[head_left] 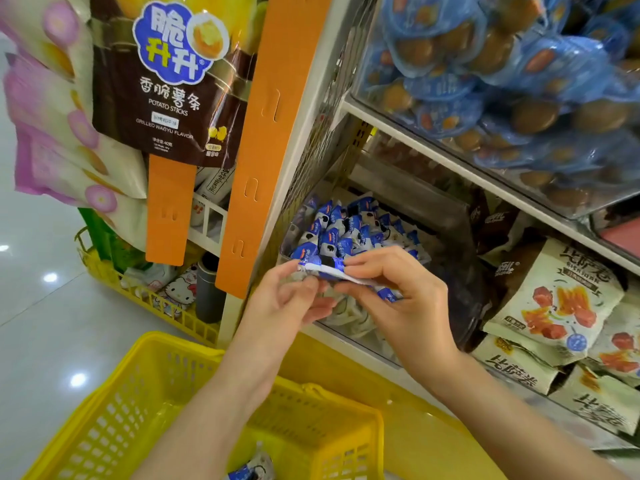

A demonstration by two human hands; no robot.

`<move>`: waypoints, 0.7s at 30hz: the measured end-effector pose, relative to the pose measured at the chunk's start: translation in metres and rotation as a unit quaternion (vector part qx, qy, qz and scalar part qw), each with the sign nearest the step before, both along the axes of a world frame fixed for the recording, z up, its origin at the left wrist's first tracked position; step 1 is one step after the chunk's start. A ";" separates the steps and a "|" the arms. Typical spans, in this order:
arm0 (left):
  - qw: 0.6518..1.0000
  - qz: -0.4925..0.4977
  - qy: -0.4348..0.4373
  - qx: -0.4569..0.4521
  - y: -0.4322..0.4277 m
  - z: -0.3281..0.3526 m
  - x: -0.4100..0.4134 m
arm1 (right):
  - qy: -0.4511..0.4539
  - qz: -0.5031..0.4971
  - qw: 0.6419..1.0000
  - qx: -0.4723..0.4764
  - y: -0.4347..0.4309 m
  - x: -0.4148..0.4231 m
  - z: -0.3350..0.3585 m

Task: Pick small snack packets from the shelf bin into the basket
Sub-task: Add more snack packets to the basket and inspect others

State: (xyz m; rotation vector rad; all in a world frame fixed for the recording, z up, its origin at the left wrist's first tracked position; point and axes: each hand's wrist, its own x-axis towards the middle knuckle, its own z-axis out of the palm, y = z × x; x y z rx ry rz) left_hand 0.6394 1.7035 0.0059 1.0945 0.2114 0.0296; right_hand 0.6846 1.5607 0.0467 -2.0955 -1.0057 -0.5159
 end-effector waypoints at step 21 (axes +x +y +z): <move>0.982 0.061 -0.134 0.120 0.004 0.000 0.001 | 0.439 -0.071 0.894 0.059 0.008 0.008 0.004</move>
